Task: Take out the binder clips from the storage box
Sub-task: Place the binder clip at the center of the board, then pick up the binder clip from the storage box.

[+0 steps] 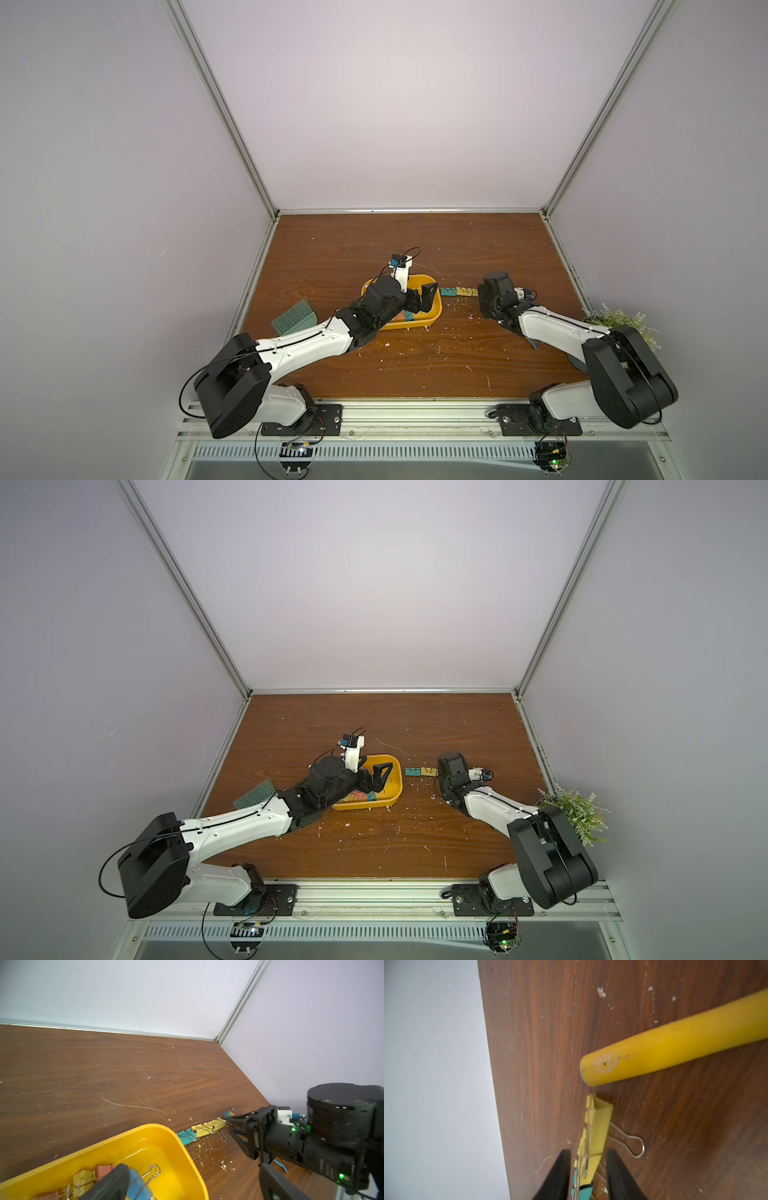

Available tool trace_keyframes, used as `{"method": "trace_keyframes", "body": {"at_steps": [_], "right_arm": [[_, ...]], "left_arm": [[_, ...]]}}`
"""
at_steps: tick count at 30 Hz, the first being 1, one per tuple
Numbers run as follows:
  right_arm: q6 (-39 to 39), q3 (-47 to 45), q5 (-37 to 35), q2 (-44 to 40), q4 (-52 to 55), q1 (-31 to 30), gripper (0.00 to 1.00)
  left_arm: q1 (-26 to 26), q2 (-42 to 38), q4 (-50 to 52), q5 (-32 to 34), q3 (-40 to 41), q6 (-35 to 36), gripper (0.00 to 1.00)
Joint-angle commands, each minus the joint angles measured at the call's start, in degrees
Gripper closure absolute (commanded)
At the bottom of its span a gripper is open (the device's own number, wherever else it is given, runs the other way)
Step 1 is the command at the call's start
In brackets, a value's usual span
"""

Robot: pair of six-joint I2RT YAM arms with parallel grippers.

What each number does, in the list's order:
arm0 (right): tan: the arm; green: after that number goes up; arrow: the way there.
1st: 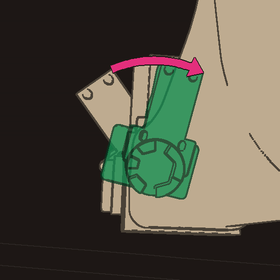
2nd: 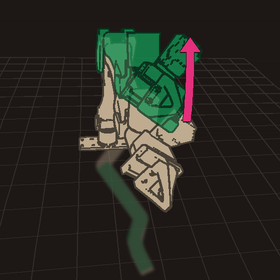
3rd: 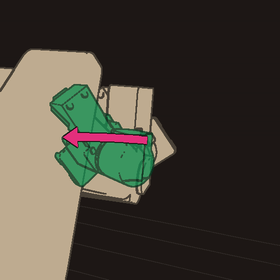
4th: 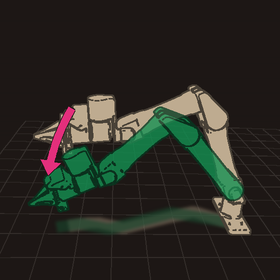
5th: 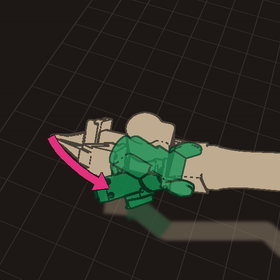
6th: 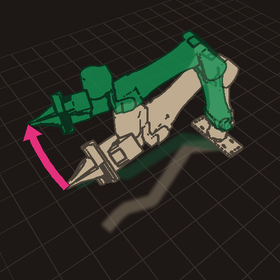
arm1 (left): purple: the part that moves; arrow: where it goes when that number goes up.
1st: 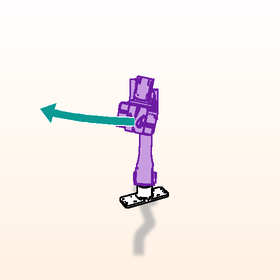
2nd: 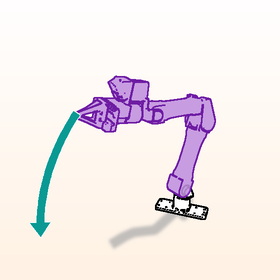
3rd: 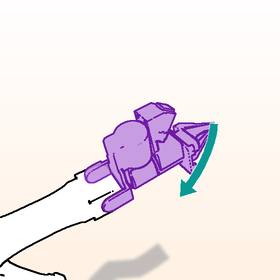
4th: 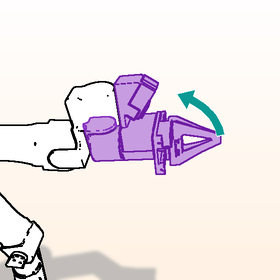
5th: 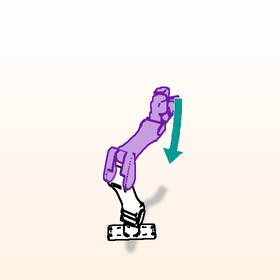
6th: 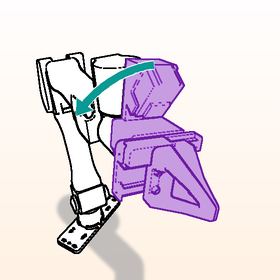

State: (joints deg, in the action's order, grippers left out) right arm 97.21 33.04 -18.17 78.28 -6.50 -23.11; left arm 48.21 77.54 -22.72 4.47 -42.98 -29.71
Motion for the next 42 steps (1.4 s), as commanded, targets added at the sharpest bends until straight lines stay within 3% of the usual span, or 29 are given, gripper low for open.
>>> {"method": "trace_keyframes", "body": {"at_steps": [1, 10, 16, 18, 21, 29, 32, 35, 42], "right_arm": [[-7.1, -1.7, 0.8, -5.0, 1.4, 0.3, 0.64], [-20.2, -6.5, 7.3, -15.5, 0.7, -0.1, 0.64], [-25.0, -2.9, 8.1, -17.2, 4.7, -0.5, 0.63], [-24.9, -3.4, 8.1, -17.9, 4.1, -0.8, 0.63], [-24.1, -4.5, 7.4, -18.3, 2.8, -1.2, 0.63], [-24.9, -3.8, 7.0, -15.9, 1.6, -1.7, 0.62], [-25.3, -3.6, 6.8, -15.4, 1.0, -1.7, 0.62], [-26.7, -3.5, 7.0, -15.0, 0.3, -1.8, 0.62], [-36.8, 0.1, 13.2, -13.7, -0.4, -2.2, 0.62]], "left_arm": [[-1.8, -1.1, -1.4, -3.0, -3.3, 3.6, 0.00], [-7.7, -1.9, -1.8, -13.1, -7.0, 12.1, 0.00], [-17.2, -0.5, -6.6, -22.6, -10.3, 6.7, 0.00], [-18.8, 0.2, -5.3, -22.8, -12.4, 6.3, 0.00], [-18.7, 2.6, -1.3, -20.6, -18.1, 9.7, 0.00], [-18.8, 14.5, 8.3, -22.1, -38.2, 14.5, 0.00], [-18.9, 18.1, 16.7, -22.2, -48.1, 16.8, 0.00], [-18.9, 16.7, 17.4, -20.8, -46.3, 17.5, 0.00], [-18.4, 6.5, 11.9, -17.4, -26.8, 17.7, 0.00]]}}
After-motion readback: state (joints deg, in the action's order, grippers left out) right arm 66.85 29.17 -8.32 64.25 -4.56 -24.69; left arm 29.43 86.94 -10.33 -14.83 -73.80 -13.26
